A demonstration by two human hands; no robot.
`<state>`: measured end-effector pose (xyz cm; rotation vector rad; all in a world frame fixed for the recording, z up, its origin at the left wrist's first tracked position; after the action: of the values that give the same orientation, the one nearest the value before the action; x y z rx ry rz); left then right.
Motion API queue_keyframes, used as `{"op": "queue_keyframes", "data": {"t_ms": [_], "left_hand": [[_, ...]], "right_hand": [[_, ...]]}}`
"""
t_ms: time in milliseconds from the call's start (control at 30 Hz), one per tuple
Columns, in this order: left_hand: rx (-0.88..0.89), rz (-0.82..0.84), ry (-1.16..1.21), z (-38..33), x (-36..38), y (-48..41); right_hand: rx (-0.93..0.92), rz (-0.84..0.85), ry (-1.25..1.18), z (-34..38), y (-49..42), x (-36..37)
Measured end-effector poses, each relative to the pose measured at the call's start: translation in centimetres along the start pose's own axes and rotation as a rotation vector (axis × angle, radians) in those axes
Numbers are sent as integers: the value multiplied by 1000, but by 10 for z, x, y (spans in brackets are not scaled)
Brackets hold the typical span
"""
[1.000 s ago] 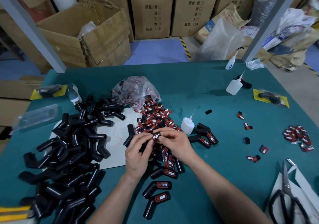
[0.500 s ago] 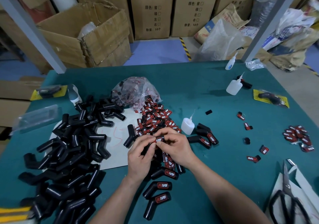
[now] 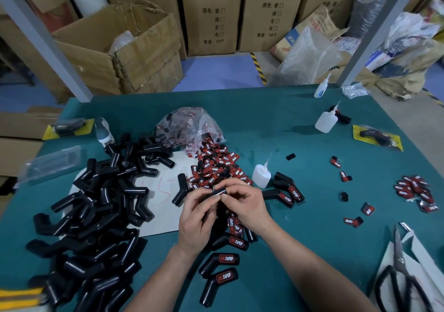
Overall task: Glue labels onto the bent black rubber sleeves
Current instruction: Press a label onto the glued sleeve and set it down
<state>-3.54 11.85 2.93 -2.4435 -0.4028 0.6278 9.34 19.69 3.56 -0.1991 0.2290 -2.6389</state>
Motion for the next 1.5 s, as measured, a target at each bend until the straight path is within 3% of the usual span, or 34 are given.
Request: {"op": "queue_keyframes", "data": {"t_ms": [333,1000,1300,1500], "left_hand": [[-11,11,-16,-10,0,-5],[7,47,-72,-19,7,-5],[-19,11,-57,-10,3,-3],[12,31,-61,-16,6,-4]], "right_hand": [[-1,13,6,1,0,-2],[19,-154,136,-12,5,-13],[68,-83,74,-9,2,-8],[29,-180,165,-6,6,-10]]}}
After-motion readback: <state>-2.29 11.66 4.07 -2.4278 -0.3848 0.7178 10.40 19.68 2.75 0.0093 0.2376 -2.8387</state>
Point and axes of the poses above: each hand's wrist, its own y-axis away from the middle knuckle, its own x-axis out of the palm, z = x × y, the point moved 10 cm from there along -y, towards the middle knuckle, and after that the axes turned 4 degrees about z, right-handed, at the moved point
